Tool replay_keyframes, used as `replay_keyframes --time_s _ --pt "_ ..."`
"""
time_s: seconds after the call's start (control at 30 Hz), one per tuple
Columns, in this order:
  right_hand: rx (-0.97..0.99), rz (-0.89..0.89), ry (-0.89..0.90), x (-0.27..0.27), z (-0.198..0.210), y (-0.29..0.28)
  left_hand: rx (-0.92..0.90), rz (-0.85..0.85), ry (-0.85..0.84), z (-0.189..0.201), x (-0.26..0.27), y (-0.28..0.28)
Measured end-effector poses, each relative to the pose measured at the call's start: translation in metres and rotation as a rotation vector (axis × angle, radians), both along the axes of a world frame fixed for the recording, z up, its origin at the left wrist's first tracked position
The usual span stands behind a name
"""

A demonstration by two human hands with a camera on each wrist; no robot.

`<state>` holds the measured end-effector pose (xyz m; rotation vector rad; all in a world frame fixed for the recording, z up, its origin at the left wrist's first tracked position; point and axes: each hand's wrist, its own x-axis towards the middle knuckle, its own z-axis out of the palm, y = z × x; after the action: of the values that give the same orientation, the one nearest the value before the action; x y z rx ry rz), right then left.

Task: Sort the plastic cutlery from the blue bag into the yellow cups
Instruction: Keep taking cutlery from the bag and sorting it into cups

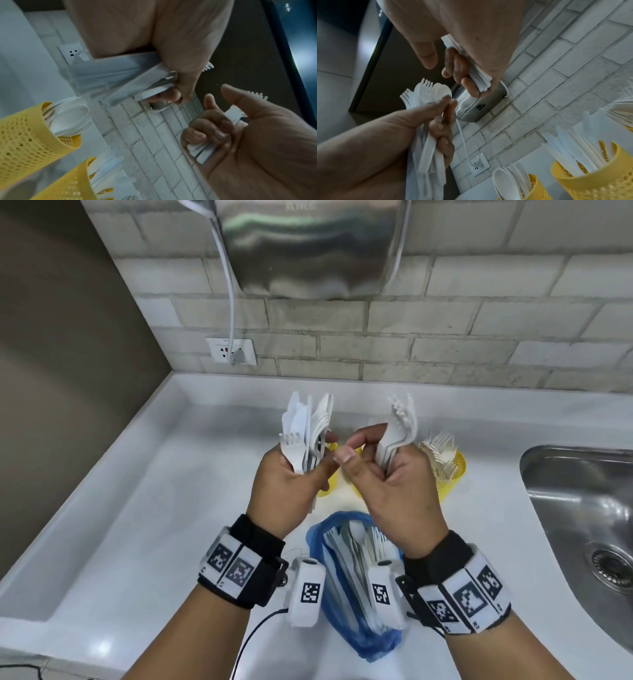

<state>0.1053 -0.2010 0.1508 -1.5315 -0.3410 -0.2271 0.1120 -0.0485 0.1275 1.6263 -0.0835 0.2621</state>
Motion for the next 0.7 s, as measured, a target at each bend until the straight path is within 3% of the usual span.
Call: replay_keyframes --time_s 0.3,0.43,0.7 --pt "0.07 -0.057 0.011 0.0 0.006 0.018 0.036 -0.024 0.017 -0.002 -0.005 -0.009" --pt "0.181 -0.055 0.056 0.004 0.011 0.015 0.064 -0.012 0.002 -0.003 -0.006 -0.004" --pt "0.211 -0.17 0.021 0.016 0.026 -0.003 0.177 -0.083 0.073 -0.001 -0.015 -0.002"
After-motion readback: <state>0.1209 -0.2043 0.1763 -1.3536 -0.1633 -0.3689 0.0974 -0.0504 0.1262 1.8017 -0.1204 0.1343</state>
